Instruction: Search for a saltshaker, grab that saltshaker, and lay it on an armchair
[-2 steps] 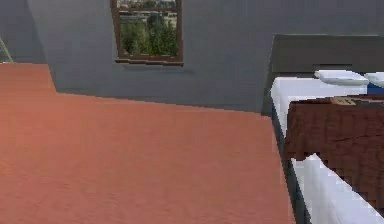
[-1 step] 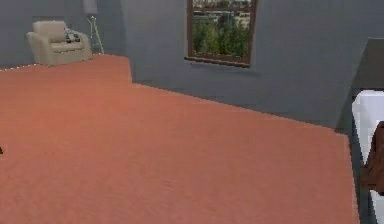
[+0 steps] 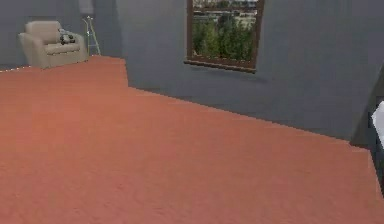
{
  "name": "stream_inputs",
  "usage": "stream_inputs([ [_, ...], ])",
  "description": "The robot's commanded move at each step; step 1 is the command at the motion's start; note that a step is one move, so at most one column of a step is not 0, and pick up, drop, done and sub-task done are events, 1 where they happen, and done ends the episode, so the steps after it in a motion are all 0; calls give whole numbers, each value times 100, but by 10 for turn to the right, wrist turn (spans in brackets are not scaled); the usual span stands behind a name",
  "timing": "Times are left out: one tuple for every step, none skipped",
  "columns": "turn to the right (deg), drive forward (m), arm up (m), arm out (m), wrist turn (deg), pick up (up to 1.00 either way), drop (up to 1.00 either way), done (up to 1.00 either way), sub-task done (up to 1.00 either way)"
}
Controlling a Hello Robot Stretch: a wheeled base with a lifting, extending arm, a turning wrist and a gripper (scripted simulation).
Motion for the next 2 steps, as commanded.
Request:
stream_inputs([
  [-450,0,0,0,0,0,0,0,0],
  [-450,0,0,0,0,0,0,0,0],
])
